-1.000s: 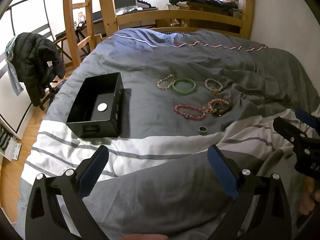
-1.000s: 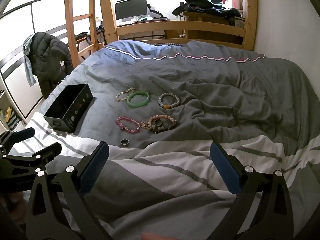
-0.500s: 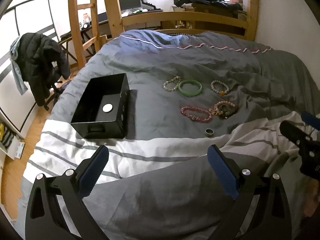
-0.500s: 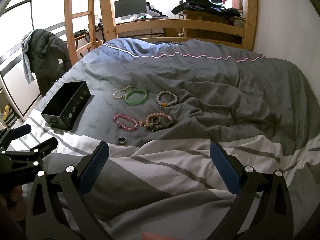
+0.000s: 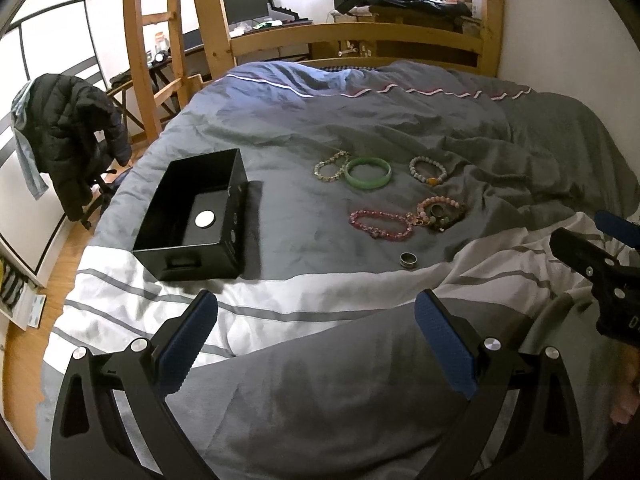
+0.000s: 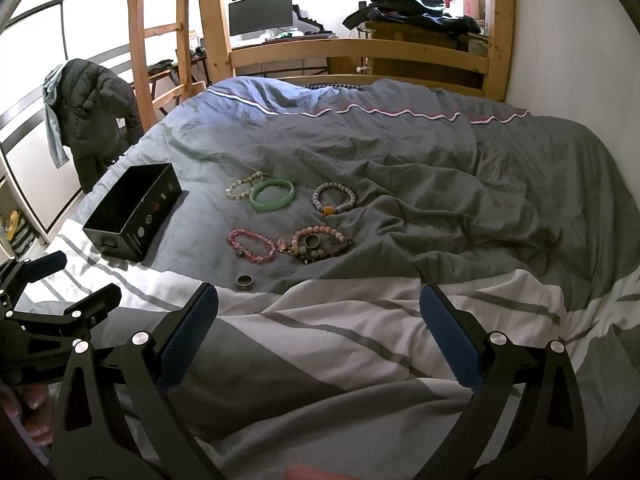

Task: Organize jewelry

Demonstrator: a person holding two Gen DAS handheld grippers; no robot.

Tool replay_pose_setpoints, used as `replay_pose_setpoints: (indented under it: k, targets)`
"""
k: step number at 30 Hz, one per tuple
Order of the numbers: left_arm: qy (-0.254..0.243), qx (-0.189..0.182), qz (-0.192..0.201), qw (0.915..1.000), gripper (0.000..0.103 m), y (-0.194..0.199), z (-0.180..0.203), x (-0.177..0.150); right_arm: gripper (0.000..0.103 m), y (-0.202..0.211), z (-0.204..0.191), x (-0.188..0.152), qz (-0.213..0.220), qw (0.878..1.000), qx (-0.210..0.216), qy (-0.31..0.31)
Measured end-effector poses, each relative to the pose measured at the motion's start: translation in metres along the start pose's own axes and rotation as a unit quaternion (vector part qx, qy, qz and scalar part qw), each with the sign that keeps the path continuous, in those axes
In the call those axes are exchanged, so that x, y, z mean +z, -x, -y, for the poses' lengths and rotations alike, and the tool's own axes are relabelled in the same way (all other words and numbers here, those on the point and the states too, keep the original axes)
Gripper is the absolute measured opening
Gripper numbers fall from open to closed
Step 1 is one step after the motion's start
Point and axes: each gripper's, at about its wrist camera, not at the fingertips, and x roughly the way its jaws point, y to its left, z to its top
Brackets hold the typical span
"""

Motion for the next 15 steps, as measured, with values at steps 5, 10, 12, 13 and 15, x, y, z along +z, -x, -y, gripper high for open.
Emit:
replay_pose_setpoints:
  k: [5,10,12,13,15]
  targets:
    - [0.0,-0.001,-0.001,1.0,0.097,0.0,-0.0001,-0.0007,0.1,-0.0003,-0.0002,-0.0001,0.0,1.0,0.0,0.0]
    - [-0.003,-0.002,0.0,1.0,0.097,0.0006,0.0,-0.0016,0.1,-0.0002,-0.0002,-0.0002,0.0,1.0,0.0,-0.001]
    - [-0.005,-0.003,0.0,1.0,0.097,0.0005,0.0005,-0.0018,0.1,-0.0003,0.0,0.0,0.0,1.0,0.0,-0.001]
    - [-0.005,-0.003,0.0,1.0,0.097,0.0005,0.0007,-0.0017,0.1,-0.0003,0.0,0.0001,0.0,1.0,0.0,-0.001]
    - [-0.005,-0.003,0.001,1.0,0.097,0.0005,0.0005,-0.0017,0.1,-0.0001,-0.0001,0.0,0.0,1.0,0.0,-0.001]
